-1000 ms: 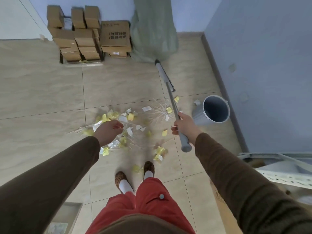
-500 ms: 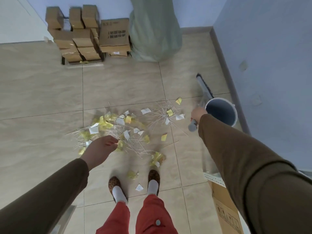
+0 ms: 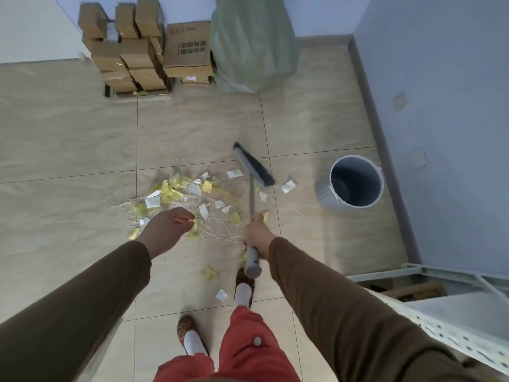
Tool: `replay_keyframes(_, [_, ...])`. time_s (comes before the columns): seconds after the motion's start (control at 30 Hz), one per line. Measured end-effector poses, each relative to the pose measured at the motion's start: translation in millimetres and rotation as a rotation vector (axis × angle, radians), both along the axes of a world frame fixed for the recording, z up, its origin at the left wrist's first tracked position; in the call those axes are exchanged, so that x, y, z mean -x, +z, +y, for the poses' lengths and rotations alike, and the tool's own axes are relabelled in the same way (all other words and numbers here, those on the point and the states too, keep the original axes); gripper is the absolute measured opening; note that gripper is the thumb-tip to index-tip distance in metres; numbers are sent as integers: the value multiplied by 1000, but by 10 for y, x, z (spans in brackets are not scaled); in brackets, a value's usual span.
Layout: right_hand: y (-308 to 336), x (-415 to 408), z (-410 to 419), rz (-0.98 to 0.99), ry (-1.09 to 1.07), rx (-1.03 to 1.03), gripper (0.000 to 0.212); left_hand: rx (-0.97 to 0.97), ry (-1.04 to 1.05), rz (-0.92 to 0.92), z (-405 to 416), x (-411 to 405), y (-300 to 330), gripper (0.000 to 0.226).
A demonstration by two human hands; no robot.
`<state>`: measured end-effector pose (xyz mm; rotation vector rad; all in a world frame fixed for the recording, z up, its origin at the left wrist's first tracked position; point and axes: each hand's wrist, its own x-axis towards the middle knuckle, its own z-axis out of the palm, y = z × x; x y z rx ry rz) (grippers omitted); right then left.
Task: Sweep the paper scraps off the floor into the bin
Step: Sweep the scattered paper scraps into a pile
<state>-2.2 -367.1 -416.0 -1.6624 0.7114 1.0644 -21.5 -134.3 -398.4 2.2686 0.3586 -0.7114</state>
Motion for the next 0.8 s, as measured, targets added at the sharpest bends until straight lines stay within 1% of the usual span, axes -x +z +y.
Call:
replay_keyframes(0.03, [75, 106, 21, 30, 9, -15, 32, 3, -1, -5, -8, 19, 16, 15])
replay_keyframes(0.07, [106, 220, 18, 33, 13, -38, 30, 8, -2, -8, -11, 44, 29, 14])
replay_keyframes(0.13, [220, 395, -65, 3, -14, -77, 33, 24, -10, -19, -17, 97, 54, 14])
replay_keyframes(0.17, [272, 496, -124, -29, -4, -64, 34, 30, -12, -26, -18, 126, 66, 15])
replay_keyframes(0.33, [570, 1070, -453, -160, -21, 57, 33, 60, -17, -36, 34, 275, 70, 14])
replay_keyframes(0.47, [506, 1038, -745, -194, -31, 246, 35, 55, -48, -35, 127, 459, 54, 16])
replay_keyframes(0.53, [371, 867, -839, -195, -37, 306, 34, 62, -50, -30, 178, 552, 52, 17])
replay_keyframes(0.57, [287, 795, -849, -184, -40, 320, 37, 66, -48, -27, 219, 616, 52, 17])
replay_keyframes(0.67, [113, 656, -708, -141, -50, 282, 52, 71, -43, -23, 390, 827, 38, 18])
replay_keyframes(0.8, [-76, 984, -42, -66, 57, 189, 56, 66, -36, -20, 656, 1157, 20, 19])
